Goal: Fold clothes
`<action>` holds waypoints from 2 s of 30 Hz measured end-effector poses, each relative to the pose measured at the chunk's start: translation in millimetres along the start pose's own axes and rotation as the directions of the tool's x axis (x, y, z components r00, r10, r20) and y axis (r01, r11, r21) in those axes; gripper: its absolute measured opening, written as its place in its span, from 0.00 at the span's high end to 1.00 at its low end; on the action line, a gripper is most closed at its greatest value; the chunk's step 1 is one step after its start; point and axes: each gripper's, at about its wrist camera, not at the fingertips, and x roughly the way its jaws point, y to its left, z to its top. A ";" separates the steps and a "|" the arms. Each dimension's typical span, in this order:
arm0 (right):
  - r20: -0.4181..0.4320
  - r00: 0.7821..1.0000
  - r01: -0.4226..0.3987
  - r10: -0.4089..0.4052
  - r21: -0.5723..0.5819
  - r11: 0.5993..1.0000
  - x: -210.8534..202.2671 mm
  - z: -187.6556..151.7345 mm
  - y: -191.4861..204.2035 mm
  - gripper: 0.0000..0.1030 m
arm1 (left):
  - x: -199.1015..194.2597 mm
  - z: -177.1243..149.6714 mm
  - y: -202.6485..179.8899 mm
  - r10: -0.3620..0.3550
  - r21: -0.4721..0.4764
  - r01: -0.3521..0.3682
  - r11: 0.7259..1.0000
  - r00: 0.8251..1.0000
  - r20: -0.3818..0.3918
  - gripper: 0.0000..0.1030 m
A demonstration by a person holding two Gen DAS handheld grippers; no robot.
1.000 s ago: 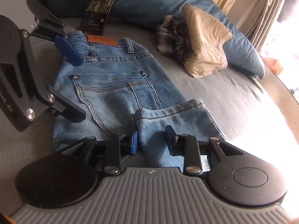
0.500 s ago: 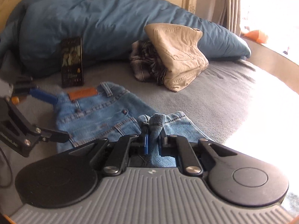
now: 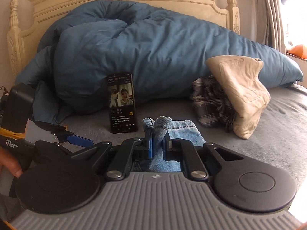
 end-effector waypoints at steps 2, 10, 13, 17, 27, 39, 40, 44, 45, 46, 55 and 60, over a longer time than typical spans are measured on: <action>-0.005 1.000 -0.020 0.020 -0.017 1.000 10.9 1.6 10.6 0.92 | -1.5 -0.4 4.4 0.002 -0.006 -0.002 1.000 1.000 -0.002 0.06; -0.032 0.999 -0.041 0.039 -0.079 0.996 36.1 -6.9 37.5 0.92 | -2.7 -1.6 28.9 0.030 -0.093 -0.032 0.995 0.999 -0.029 0.07; -0.031 0.999 -0.040 0.037 -0.091 0.995 44.2 -9.2 42.5 0.92 | -2.1 -2.2 39.0 0.031 -0.134 -0.037 0.990 0.999 -0.043 0.07; -0.120 0.992 -0.057 0.043 -0.115 0.992 62.9 -21.0 47.7 0.89 | -4.1 -3.4 46.4 0.041 -0.151 -0.047 0.987 0.998 -0.039 0.07; -0.090 0.993 -0.089 0.079 -0.115 0.989 35.2 -20.2 40.6 0.76 | -3.5 5.4 47.7 0.012 -0.162 -0.011 0.987 1.000 0.005 0.07; -0.100 0.994 -0.051 0.036 -0.159 0.986 34.9 -18.9 41.8 0.99 | 10.5 13.4 38.4 -0.003 -0.185 0.007 0.983 1.000 0.023 0.07; -0.075 0.997 -0.030 0.020 -0.134 0.990 30.6 -15.1 37.3 0.99 | 10.4 13.9 38.9 -0.005 -0.192 0.009 0.981 1.000 0.025 0.07; 0.185 0.964 0.209 -0.191 -0.080 0.975 -25.0 17.1 21.7 0.99 | 11.3 14.5 38.3 -0.016 -0.181 0.020 0.983 1.000 0.023 0.07; 0.226 0.950 0.240 -0.214 -0.096 0.966 -31.0 19.8 24.1 0.99 | 12.0 14.4 37.6 -0.016 -0.176 0.019 0.984 1.000 0.020 0.07; 0.267 0.935 0.272 -0.235 -0.111 0.956 -36.9 22.4 26.6 0.99 | 12.6 14.4 37.3 -0.014 -0.174 0.017 0.985 1.000 0.017 0.07; -0.023 0.992 0.107 -0.122 -0.331 0.938 45.3 -34.1 73.8 0.99 | 15.8 10.5 45.3 -0.014 -0.204 0.013 0.979 1.000 -0.004 0.07; -0.036 0.994 0.081 -0.102 -0.371 0.925 45.6 -42.7 85.6 0.99 | 15.5 11.4 45.9 -0.020 -0.198 0.019 0.980 1.000 -0.002 0.07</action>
